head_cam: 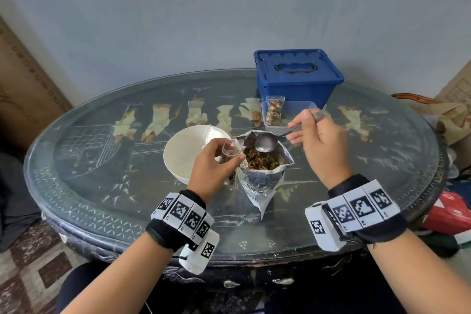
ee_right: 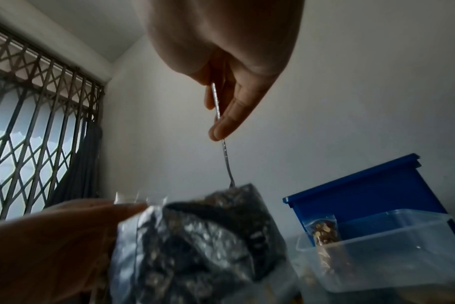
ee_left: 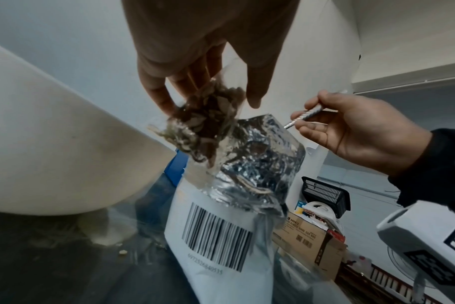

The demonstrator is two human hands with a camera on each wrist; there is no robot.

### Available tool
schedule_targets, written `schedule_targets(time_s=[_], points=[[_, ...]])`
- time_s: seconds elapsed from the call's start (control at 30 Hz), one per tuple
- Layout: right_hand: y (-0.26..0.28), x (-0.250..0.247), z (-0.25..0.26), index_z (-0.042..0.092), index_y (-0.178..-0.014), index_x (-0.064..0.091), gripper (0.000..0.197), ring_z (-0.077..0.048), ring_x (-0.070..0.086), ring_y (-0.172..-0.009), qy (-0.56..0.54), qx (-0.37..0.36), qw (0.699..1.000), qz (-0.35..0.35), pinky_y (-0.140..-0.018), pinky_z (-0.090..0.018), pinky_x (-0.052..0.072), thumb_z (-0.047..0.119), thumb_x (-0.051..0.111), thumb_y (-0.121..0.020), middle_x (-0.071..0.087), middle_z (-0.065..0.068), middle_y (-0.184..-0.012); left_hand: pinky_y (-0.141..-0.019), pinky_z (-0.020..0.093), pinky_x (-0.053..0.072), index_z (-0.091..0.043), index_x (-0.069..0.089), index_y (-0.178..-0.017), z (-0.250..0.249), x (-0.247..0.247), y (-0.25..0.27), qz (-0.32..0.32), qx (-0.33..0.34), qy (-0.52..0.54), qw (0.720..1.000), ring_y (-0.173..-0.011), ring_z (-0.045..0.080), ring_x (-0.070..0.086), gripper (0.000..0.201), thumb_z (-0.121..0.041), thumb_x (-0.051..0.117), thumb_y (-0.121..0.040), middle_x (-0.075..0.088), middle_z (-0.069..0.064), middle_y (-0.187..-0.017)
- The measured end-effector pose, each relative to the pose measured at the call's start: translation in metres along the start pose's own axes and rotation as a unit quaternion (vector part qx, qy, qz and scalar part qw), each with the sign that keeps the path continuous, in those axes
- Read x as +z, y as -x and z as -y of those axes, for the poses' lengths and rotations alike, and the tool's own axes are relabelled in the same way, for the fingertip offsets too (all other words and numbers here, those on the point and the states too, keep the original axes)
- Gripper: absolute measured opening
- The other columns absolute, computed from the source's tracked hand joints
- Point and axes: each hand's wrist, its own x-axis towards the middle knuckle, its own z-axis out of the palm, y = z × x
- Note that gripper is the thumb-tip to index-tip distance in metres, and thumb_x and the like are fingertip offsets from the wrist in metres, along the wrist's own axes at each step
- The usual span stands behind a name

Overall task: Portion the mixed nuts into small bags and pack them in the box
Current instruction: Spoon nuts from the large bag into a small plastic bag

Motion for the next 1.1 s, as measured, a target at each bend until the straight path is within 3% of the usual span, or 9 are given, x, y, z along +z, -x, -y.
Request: schedule_targets(time_s=[0.07,0.17,0.27,0.37,0.47,0.67,0.8,0.87,1.1], points=[[0.006,0.004,-0.003,0.01,-0.081,0.061,0.038,-0.006,0.064,-0.066,0.028,-0.016,0.999,0.021,-0.06,-0.018,0.052,0.032,0.034,-0.095,0.066,-0.005,-0.069,-0.07,0.002,0.042,-0.021,0.051,-0.099,0.001,0.001,0.001,0.0,0.003,-0.016,1.0,-0.085,-0.005,0.054,0.031,-0.022,0.073,-0.078,0.057,-0.018,-0.089],[0.014,0.009,-0.006,0.003,-0.086,0.064,0.038,-0.009,0.063,-0.064,0.045,-0.063,0.996,0.048,-0.065,-0.024,0.05,0.027,0.037,-0.094,0.067,-0.007,-0.072,-0.071,0.001,0.041,-0.02,0.051,-0.101,0.001,0.004,0.002,-0.005,0.0,-0.026,1.0,-0.085,0.001,0.054,0.032,-0.022,0.073,-0.078,0.058,-0.01,-0.093],[0.023,0.013,-0.009,-0.001,-0.09,0.064,0.034,-0.023,0.065,-0.068,0.08,-0.126,0.985,0.087,-0.068,-0.025,0.046,0.023,0.039,-0.093,0.066,-0.01,-0.079,-0.07,0.0,0.041,-0.021,0.05,-0.102,0.0,0.006,0.002,-0.008,-0.003,-0.033,0.999,-0.088,0.005,0.055,0.032,-0.023,0.073,-0.079,0.059,-0.006,-0.096],[0.032,0.013,-0.012,-0.001,-0.089,0.064,0.033,-0.019,0.059,-0.067,0.132,-0.164,0.971,0.112,-0.069,-0.019,0.041,0.02,0.039,-0.093,0.063,-0.01,-0.08,-0.07,0.001,0.041,-0.021,0.05,-0.101,0.0,0.007,0.003,-0.004,-0.004,-0.035,0.999,-0.083,0.001,0.054,0.032,-0.023,0.073,-0.079,0.059,-0.008,-0.094],[0.035,0.013,-0.014,-0.001,-0.086,0.063,0.033,-0.024,0.06,-0.06,0.147,-0.158,0.971,0.103,-0.065,-0.024,0.042,0.02,0.038,-0.093,0.062,-0.01,-0.076,-0.07,0.001,0.041,-0.02,0.05,-0.102,0.002,0.008,0.003,-0.002,-0.003,-0.041,0.999,-0.082,-0.001,0.054,0.032,-0.023,0.073,-0.079,0.059,-0.008,-0.094],[0.034,0.017,-0.012,0.001,-0.08,0.061,0.041,-0.024,0.062,-0.056,0.111,-0.082,0.988,0.075,-0.057,-0.024,0.045,0.028,0.034,-0.094,0.063,-0.008,-0.063,-0.071,-0.001,0.039,-0.013,0.054,-0.111,0.004,0.01,0.003,-0.003,-0.008,-0.05,0.999,-0.09,0.007,0.054,0.038,-0.024,0.072,-0.079,0.061,-0.004,-0.1],[0.029,0.023,-0.015,0.006,-0.076,0.057,0.034,-0.017,0.065,-0.058,0.056,0.098,0.993,0.043,-0.065,-0.042,0.056,0.019,0.036,-0.099,0.062,-0.003,-0.062,-0.07,-0.003,0.036,-0.011,0.053,-0.112,0.003,0.01,0.005,-0.003,-0.012,-0.049,0.999,-0.09,0.006,0.053,0.039,-0.023,0.071,-0.08,0.058,-0.006,-0.098],[0.025,0.024,-0.013,0.007,-0.078,0.055,0.03,-0.02,0.067,-0.061,0.011,0.167,0.986,0.018,-0.066,-0.044,0.057,0.016,0.035,-0.1,0.063,-0.005,-0.069,-0.069,-0.004,0.036,-0.011,0.053,-0.113,0.004,0.01,0.005,-0.002,-0.015,-0.05,0.999,-0.091,0.007,0.054,0.04,-0.024,0.072,-0.08,0.059,-0.005,-0.099],[0.015,0.016,-0.015,0.006,-0.077,0.053,0.034,-0.01,0.064,-0.049,-0.086,0.277,0.955,-0.065,-0.052,-0.021,0.055,0.019,0.033,-0.101,0.065,-0.011,-0.074,-0.072,0.002,0.041,-0.012,0.054,-0.115,0.004,0.007,0.003,0.008,-0.022,-0.056,0.998,-0.094,0.009,0.056,0.042,-0.026,0.072,-0.079,0.061,-0.004,-0.102]])
